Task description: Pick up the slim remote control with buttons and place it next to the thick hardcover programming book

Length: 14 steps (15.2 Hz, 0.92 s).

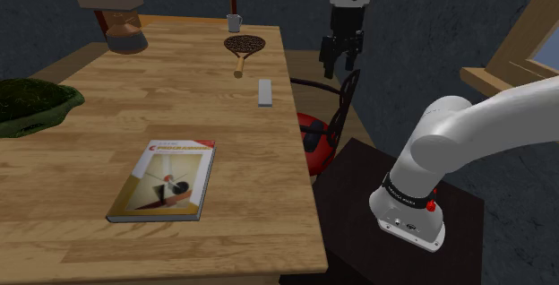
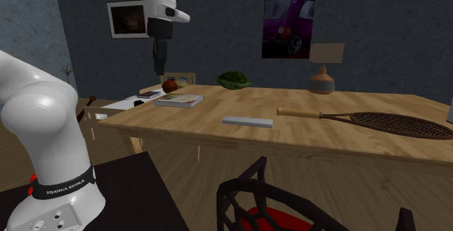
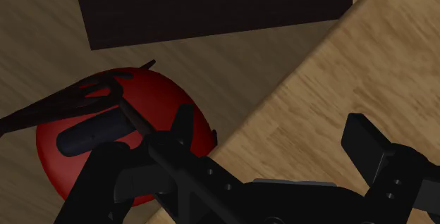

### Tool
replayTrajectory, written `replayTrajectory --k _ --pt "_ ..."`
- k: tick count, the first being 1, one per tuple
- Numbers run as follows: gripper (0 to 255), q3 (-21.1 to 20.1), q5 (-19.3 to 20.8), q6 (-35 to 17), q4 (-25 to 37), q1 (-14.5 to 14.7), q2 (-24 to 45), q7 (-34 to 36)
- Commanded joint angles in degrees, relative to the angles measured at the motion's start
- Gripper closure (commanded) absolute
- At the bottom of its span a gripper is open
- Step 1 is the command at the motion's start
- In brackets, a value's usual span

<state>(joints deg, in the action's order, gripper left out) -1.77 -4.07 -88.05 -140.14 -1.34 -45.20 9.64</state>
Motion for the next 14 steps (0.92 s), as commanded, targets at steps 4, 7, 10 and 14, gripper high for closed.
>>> replayTrajectory --k 4,7,10,14 --pt "0 -0.96 -0.25 -5.9 0.35 -0.88 5.49 2.4" --pt "0 -1.82 -0.26 -11.43 1.44 -1.81 11.36 4.81" --pt "0 -2.52 0.0 -16.49 3.24 -2.76 17.49 7.28" --pt "0 -3.21 0.78 -22.38 6.67 -4.03 25.85 10.68"
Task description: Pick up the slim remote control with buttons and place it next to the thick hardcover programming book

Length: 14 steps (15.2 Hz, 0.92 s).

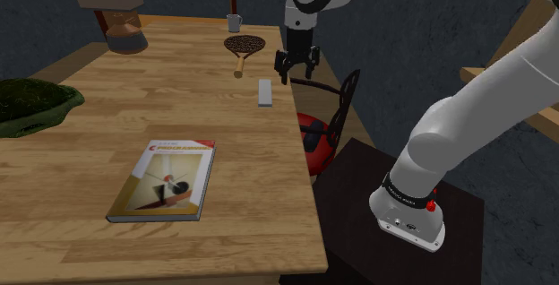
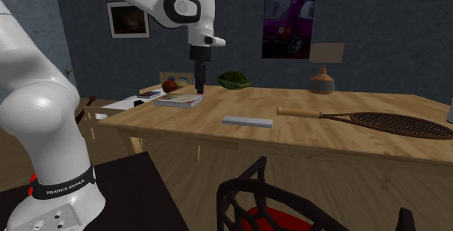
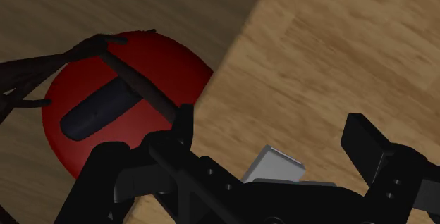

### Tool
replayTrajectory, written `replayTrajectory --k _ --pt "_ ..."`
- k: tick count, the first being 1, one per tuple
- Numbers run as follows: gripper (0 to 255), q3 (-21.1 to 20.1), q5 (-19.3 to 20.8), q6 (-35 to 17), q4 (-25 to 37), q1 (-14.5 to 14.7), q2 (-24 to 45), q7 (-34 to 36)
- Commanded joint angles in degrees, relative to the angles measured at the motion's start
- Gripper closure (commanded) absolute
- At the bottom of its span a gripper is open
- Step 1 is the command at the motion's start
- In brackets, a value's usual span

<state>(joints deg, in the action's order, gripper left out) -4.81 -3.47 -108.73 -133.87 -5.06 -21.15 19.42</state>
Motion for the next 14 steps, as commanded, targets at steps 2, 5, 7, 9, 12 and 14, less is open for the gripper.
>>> replayTrajectory --k 2,5,7,9,12,14 --pt "0 -0.35 0.75 -4.24 2.54 -0.88 6.02 2.65" --pt "0 -0.44 1.77 -7.51 6.24 -1.66 12.33 5.31" --pt "0 -0.36 2.54 -9.34 9.03 -2.1 16.52 7.07" --pt "0 -0.16 3.32 -10.87 12.07 -2.46 20.67 8.81" --pt "0 0.37 4.47 -12.64 17.1 -2.86 26.85 11.32" --pt "0 0.84 5.15 -13.47 20.77 -3.06 30.94 12.9"
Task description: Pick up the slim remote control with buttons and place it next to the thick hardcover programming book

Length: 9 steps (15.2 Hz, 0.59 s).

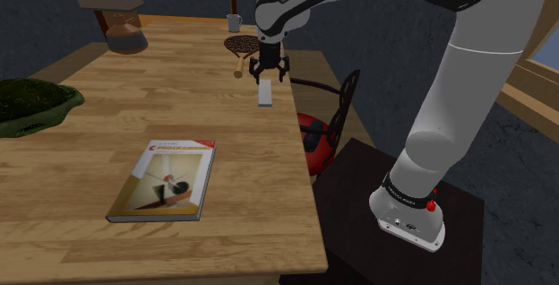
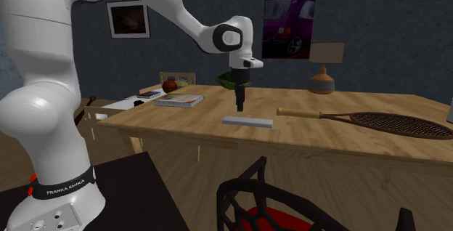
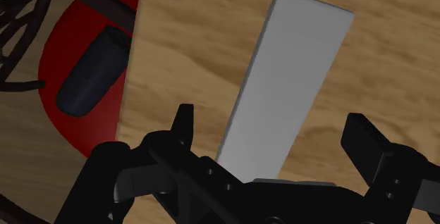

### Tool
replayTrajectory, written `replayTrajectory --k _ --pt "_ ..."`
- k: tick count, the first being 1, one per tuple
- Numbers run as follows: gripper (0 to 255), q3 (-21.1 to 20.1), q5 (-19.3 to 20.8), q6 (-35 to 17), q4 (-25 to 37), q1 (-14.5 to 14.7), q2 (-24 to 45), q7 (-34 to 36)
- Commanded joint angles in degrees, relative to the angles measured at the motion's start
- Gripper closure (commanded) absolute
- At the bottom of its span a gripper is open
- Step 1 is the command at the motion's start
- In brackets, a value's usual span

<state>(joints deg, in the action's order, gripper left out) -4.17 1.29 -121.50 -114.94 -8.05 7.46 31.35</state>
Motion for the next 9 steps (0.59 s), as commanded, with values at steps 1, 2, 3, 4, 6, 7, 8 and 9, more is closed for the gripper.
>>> replayTrajectory --k 1,2,3,4,6,7,8,9 --pt "0 0.46 0.69 -1.02 3.78 -0.14 4.37 1.71" --pt "0 0.75 0.97 -1.26 5.78 -0.22 6.41 2.44" --pt "0 0.88 1.07 -1.34 6.6 -0.23 7.23 2.72" --pt "0 0.91 1.11 -2.02 6.26 -0.22 7.57 2.74" --pt "0 0.94 1.18 -3.37 5.62 -0.22 8.27 2.79" --pt "0 0.96 1.22 -4.04 5.32 -0.22 8.64 2.82" --pt "0 0.97 1.26 -4.7 5.03 -0.22 9.02 2.84" --pt "0 0.99 1.3 -5.37 4.75 -0.22 9.4 2.87"
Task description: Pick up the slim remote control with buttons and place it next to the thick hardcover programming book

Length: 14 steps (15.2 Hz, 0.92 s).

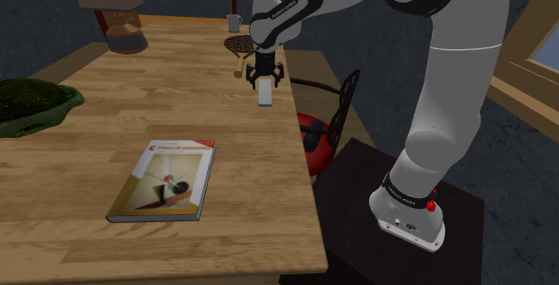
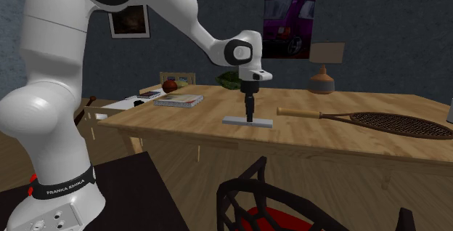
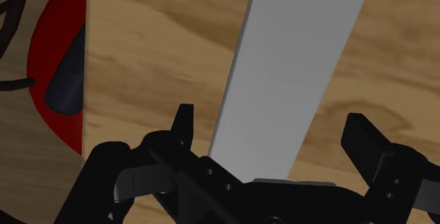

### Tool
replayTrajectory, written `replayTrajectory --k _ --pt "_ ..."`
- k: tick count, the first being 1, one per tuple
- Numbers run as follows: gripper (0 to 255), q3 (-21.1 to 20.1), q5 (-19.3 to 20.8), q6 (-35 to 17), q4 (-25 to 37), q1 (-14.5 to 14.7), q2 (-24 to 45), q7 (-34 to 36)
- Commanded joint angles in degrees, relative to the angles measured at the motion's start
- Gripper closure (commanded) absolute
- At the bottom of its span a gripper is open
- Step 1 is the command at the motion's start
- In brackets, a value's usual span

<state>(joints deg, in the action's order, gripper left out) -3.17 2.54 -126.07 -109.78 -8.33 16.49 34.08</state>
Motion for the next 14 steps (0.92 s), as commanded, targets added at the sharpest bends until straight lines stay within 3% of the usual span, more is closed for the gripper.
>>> replayTrajectory --k 1,9,10,14 --pt "0 0.02 0.12 -1.83 -0.83 0.06 1.0 0.19" --pt "0 0.02 0.12 -1.83 -0.82 0.06 1.0 0.19" --pt "255 0.02 0.12 -1.83 -0.82 0.06 1.0 0.19" --pt "255 0.02 0.12 -1.82 -0.81 0.07 1.0 0.2"
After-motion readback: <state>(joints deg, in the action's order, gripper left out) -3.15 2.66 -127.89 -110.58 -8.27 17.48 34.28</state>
